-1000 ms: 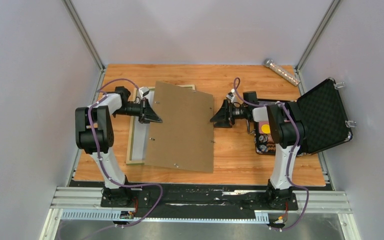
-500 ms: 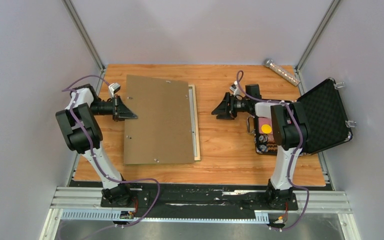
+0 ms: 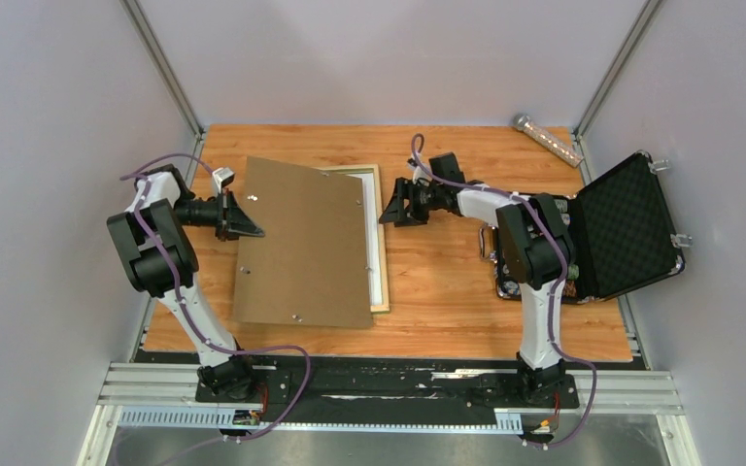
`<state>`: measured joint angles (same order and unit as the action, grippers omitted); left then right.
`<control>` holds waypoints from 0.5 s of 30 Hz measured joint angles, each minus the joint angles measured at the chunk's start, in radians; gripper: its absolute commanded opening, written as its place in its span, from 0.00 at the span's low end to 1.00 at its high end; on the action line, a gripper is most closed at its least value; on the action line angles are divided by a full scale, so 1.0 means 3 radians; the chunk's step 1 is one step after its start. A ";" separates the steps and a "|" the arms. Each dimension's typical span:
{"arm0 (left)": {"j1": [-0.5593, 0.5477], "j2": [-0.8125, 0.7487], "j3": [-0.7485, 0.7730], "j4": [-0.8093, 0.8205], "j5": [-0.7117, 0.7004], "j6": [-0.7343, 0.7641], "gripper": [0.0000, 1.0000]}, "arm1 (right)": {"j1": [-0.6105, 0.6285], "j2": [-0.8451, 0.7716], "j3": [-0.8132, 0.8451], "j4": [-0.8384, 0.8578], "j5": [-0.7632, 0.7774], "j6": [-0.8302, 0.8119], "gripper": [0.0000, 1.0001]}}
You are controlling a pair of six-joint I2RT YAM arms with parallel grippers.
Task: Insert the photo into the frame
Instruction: Move the photo frame to the center of the board.
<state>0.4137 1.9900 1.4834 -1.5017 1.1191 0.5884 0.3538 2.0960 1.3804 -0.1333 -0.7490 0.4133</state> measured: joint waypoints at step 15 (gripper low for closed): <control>0.0004 0.0109 -0.0019 0.0085 0.0039 -0.0015 0.00 | 0.0350 0.0258 0.0381 -0.0343 0.0763 -0.0178 0.35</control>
<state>0.4149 2.0228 1.4776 -1.4761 1.1309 0.5838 0.4587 2.1735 1.4948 -0.2363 -0.5201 0.3599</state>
